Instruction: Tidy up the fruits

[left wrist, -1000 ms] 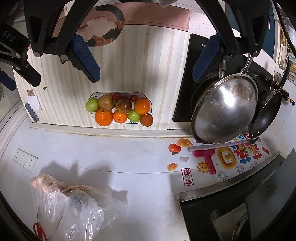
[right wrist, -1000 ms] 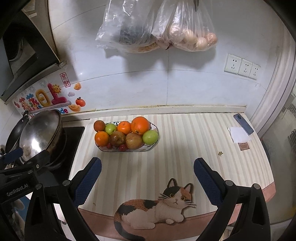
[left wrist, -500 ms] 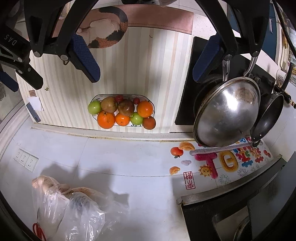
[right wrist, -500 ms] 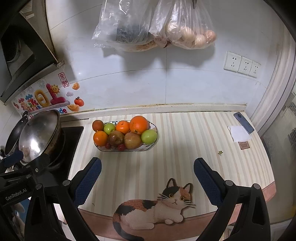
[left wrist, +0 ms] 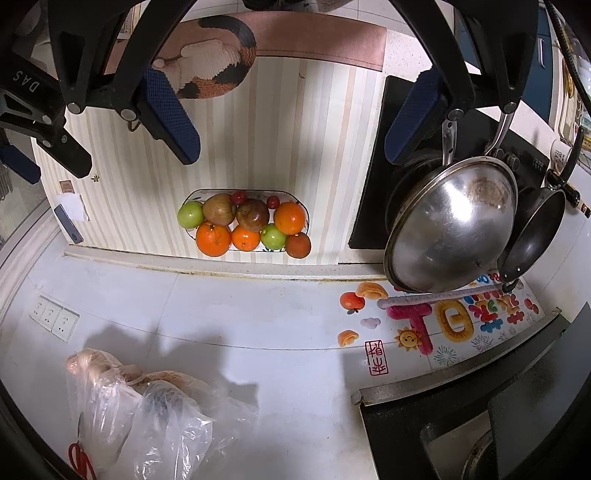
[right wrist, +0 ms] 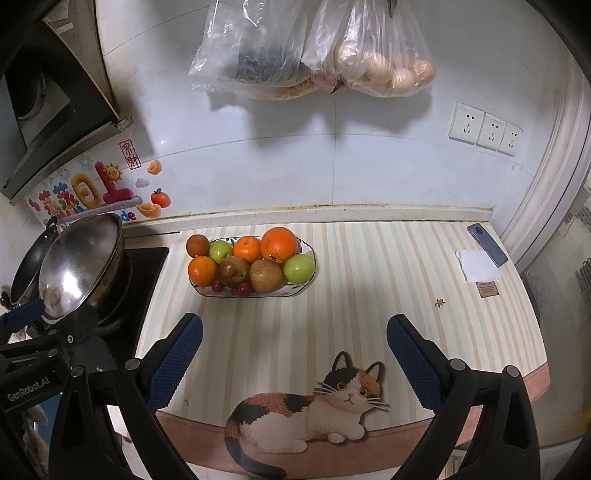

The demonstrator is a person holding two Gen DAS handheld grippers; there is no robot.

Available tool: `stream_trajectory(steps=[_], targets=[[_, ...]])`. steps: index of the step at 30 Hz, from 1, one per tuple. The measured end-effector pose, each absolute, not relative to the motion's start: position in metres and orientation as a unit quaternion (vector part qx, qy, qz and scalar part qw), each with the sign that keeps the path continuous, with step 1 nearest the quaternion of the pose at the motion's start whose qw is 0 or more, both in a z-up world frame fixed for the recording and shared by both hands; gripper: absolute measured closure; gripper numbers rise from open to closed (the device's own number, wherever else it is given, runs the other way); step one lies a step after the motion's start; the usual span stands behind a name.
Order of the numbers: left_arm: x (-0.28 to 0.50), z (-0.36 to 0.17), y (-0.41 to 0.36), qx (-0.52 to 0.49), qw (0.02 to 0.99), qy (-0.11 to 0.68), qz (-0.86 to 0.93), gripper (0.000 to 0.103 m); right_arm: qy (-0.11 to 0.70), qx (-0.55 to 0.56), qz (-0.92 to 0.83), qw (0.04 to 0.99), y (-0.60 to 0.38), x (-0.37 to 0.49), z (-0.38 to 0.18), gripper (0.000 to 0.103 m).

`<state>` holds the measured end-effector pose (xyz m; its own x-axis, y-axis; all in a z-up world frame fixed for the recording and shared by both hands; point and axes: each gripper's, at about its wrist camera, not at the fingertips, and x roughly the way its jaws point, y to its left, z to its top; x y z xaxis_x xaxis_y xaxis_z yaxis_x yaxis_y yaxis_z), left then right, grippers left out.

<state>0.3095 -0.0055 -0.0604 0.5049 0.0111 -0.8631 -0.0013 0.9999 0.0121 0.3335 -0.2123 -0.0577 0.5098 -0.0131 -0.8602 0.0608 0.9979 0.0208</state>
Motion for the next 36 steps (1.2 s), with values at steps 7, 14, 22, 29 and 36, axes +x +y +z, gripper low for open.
stream_trajectory(steps=[7,14,22,29,36], targets=[[0.304,-0.059,-0.007,0.006,0.868,0.496,0.004,0.0,0.495,0.022,-0.019,0.868,-0.211,0.329,-0.056,0.001],[0.301,-0.058,-0.007,0.008,0.868,0.497,0.006,0.0,0.495,0.021,-0.018,0.868,-0.21,0.326,-0.056,0.001],[0.298,-0.056,-0.006,0.008,0.87,0.493,0.005,0.0,0.492,0.023,-0.021,0.87,-0.211,0.323,-0.051,0.001],[0.298,-0.053,-0.006,0.008,0.871,0.492,0.0,0.0,0.49,0.025,-0.022,0.871,-0.213,0.321,-0.049,0.001],[0.297,-0.052,-0.007,0.007,0.87,0.492,0.001,0.0,0.49,0.029,-0.022,0.871,-0.215,0.319,-0.047,0.001]])
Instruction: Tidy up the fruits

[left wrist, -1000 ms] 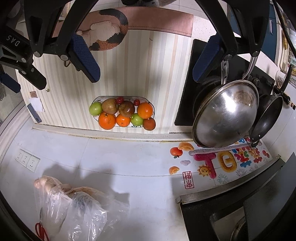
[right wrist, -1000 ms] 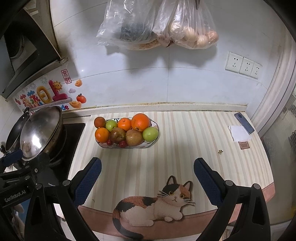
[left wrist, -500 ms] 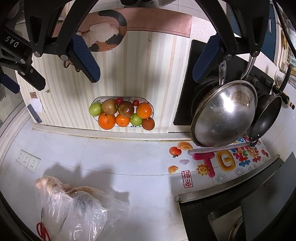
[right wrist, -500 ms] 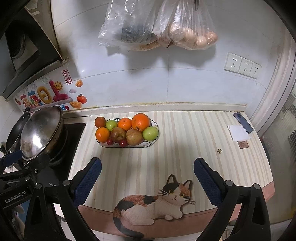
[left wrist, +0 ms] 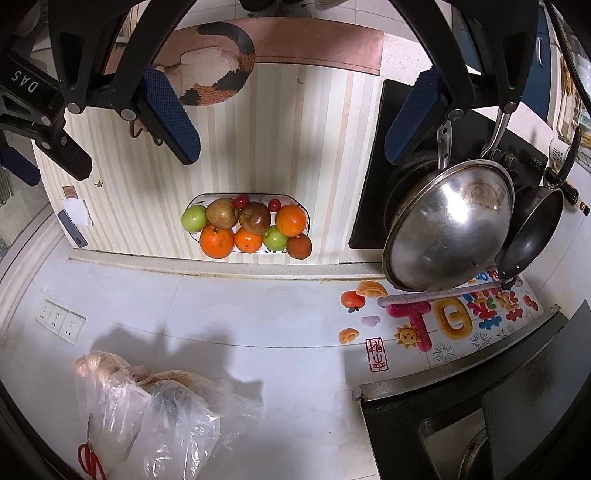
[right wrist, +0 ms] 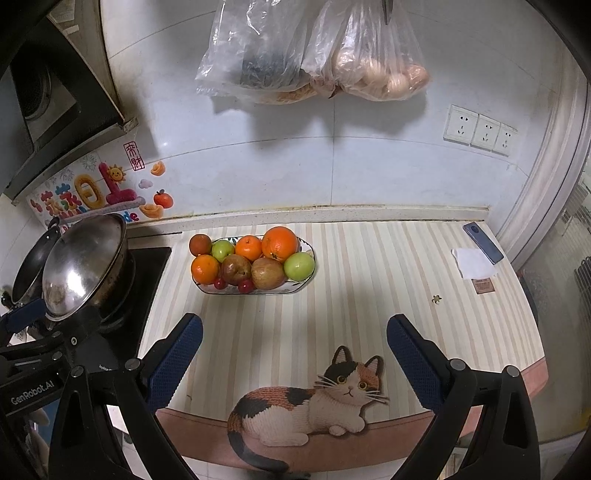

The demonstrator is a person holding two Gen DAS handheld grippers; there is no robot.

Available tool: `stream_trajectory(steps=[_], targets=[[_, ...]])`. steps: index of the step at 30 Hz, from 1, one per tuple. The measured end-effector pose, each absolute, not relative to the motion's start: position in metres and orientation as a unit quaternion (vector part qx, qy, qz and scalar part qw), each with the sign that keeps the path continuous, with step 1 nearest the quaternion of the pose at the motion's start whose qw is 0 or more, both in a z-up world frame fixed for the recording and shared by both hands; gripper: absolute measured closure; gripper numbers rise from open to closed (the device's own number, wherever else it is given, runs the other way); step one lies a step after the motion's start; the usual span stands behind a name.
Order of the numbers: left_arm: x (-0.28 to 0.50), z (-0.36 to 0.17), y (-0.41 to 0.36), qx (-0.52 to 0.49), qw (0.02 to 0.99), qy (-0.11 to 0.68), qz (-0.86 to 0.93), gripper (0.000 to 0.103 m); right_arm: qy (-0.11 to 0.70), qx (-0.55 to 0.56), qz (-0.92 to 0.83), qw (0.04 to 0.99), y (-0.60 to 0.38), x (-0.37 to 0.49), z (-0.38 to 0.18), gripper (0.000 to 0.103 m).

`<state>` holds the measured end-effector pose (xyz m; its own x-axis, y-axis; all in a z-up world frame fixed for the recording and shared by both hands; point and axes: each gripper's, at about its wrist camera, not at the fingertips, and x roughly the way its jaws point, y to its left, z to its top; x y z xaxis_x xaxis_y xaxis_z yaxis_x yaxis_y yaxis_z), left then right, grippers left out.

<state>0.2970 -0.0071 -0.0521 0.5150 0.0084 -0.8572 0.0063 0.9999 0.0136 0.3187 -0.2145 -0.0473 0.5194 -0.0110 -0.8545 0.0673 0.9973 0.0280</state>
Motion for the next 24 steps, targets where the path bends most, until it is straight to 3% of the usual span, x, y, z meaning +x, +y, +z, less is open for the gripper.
stream_trajectory(steps=[24], targets=[[0.2941,-0.0495,-0.0064,0.008,0.873,0.487,-0.001,0.0,0.487,0.03,-0.025,0.872,-0.2141,0.3134,-0.0415,0.001]])
